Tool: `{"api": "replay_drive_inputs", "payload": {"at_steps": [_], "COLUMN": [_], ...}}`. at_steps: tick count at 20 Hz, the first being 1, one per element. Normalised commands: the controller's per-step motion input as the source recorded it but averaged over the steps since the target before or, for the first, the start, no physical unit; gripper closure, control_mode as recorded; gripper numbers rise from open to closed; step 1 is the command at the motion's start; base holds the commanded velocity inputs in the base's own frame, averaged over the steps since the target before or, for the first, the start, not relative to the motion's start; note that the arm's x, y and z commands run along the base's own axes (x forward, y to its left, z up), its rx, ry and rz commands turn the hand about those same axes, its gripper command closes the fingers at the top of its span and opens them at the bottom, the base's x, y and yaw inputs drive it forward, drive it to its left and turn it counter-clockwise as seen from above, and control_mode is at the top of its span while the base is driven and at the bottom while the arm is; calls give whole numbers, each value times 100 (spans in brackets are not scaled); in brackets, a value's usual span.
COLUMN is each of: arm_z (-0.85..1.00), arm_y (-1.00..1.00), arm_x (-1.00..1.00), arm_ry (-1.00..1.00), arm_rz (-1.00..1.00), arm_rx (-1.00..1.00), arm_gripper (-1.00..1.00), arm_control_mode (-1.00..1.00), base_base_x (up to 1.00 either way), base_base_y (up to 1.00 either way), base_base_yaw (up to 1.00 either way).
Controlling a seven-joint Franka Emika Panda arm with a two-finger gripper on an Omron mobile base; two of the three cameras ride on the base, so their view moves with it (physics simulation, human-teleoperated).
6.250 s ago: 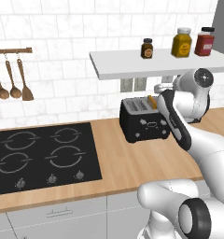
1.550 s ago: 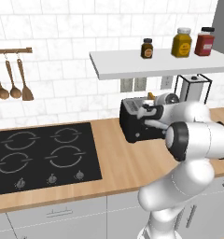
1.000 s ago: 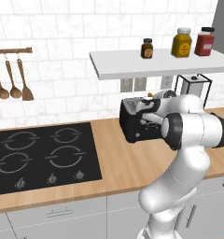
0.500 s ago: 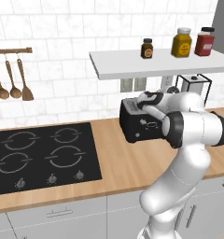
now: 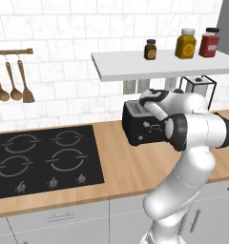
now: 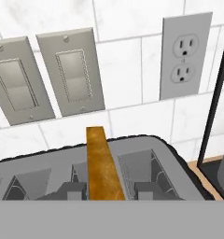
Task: Start the toaster. Once the lever pops up, take the bread to the plate on the dining counter.
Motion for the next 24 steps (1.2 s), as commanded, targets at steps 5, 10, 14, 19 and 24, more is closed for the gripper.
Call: {"api": "replay_drive_inputs", "payload": {"at_steps": [5, 10, 14, 19, 24], "arm_z": [0, 28, 80, 88, 92], "arm_y": [1, 1, 0, 0, 0], "arm_x": [0, -10, -25, -41, -50], "arm_ry": [0, -4, -16, -13, -2], "arm_rz": [0, -1, -8, -7, -6], "arm_rx": [0, 0, 0, 0, 0], "arm_gripper": [100, 100, 100, 100, 100], "arm_control_mode": [-100, -100, -100, -100, -100], "base_base_x": [0, 0, 0, 0, 0], "base_base_y": [0, 0, 0, 0, 0], "base_base_yaw": [0, 0, 0, 0, 0]}}
